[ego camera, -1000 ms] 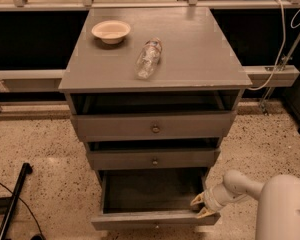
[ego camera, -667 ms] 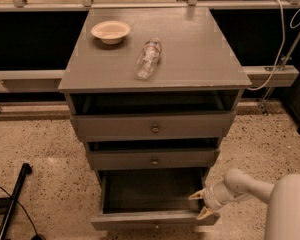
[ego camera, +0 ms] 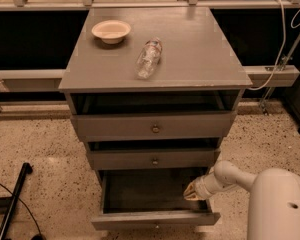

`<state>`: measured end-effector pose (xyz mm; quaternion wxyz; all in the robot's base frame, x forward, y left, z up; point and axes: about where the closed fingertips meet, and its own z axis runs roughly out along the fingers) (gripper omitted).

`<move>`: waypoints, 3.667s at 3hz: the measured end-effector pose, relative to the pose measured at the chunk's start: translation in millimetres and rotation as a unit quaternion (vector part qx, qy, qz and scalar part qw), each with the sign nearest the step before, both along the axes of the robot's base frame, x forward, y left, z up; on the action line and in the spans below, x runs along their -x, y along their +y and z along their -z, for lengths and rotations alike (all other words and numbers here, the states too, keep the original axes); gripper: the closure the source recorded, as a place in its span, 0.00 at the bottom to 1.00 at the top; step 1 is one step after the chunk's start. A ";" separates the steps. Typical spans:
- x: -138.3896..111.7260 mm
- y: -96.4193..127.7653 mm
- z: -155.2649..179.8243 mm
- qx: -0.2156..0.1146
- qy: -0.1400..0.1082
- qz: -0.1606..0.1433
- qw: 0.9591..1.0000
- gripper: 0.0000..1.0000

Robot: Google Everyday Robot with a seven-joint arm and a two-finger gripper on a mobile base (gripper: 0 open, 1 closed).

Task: Open bottom drawer

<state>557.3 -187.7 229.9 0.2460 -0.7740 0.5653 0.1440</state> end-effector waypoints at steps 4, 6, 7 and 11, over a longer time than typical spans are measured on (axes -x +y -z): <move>7.0 6.7 117.7 0.046 0.125 0.074 0.988 1.00; 59.2 -20.4 107.2 0.032 0.186 0.053 0.981 1.00; 80.7 -25.9 93.4 0.009 0.202 0.031 0.979 1.00; 93.0 -48.2 -26.7 -0.094 0.062 0.006 0.994 0.76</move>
Offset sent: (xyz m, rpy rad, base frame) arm 0.0485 0.0190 -0.1133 -0.0880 0.1305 -0.1371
